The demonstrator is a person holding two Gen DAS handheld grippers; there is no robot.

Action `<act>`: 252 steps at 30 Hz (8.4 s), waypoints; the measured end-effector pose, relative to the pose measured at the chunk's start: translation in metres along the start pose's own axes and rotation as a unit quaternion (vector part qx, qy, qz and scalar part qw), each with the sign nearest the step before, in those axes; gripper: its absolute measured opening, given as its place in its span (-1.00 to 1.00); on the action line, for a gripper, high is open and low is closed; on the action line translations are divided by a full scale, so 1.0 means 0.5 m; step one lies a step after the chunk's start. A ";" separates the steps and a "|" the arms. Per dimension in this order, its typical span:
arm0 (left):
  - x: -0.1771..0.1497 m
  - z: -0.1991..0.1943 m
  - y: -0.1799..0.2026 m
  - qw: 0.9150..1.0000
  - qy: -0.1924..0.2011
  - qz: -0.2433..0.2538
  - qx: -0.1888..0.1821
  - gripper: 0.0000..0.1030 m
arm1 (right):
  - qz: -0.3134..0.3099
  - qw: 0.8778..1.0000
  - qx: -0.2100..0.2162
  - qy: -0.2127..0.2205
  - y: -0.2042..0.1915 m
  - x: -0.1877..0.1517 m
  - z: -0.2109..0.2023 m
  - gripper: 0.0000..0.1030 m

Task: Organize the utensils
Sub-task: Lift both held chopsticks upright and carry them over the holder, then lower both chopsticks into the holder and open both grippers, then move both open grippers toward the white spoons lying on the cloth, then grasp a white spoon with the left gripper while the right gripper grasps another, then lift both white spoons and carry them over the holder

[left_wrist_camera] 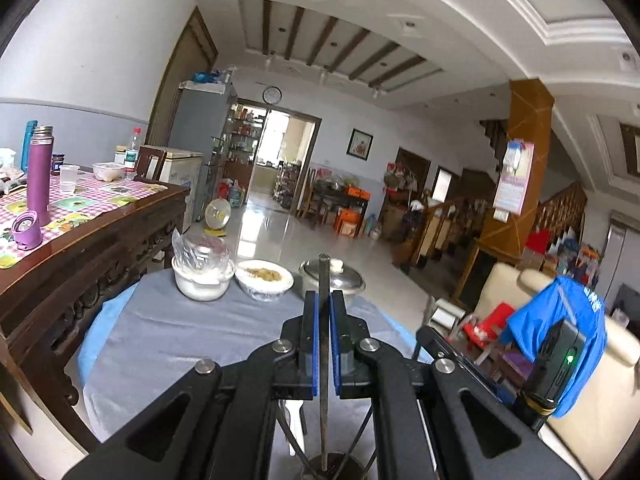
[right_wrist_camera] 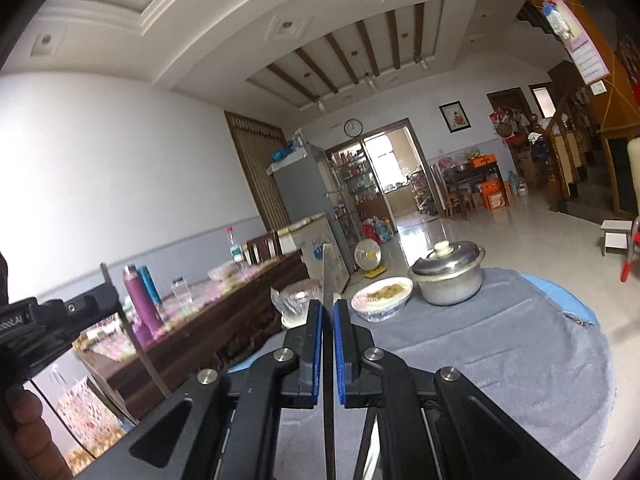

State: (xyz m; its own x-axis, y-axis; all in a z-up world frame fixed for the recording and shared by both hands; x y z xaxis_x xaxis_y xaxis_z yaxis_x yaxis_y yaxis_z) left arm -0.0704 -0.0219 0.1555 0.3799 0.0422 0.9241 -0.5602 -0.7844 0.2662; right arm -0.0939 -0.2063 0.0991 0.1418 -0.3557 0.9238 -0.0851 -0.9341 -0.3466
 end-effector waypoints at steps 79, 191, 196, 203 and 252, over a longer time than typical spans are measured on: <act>-0.313 0.222 -0.316 0.954 -0.269 -0.076 0.113 -0.28 | 0.193 0.953 -0.019 -0.235 0.275 -0.244 0.100 -0.33; -0.373 0.523 -0.297 0.919 -0.384 0.041 0.075 -0.41 | -0.108 0.895 0.050 -0.431 0.143 -0.318 0.508 -0.85; -0.334 0.480 -0.314 0.935 -0.344 0.011 0.089 -0.41 | -0.049 0.915 0.052 -0.396 0.179 -0.280 0.487 -0.85; -0.289 0.417 -0.335 0.948 -0.293 -0.010 0.121 -0.41 | 0.029 0.943 0.043 -0.329 0.242 -0.208 0.424 -0.85; -0.007 -0.049 -0.144 0.984 0.002 0.029 0.175 -0.41 | -0.015 0.999 0.001 0.051 0.117 0.128 -0.159 -0.85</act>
State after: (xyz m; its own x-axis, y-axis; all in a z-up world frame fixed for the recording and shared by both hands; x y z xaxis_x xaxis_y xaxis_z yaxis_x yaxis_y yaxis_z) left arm -0.0494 0.0496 0.1397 0.3519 -0.0075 0.9360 -0.2937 -0.9503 0.1028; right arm -0.1681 -0.2816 0.1509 0.0439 -0.3221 0.9457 -0.0799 -0.9447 -0.3181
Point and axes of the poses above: each gripper's, at about its wrist camera, not at the fingertips, and z roughly the way its jaws point, y to its right, x to its top, the point moved 5 cm from there along z, roughly the way its jaws point, and after that the axes turned 1 degree about -y, right-handed, at the moved point
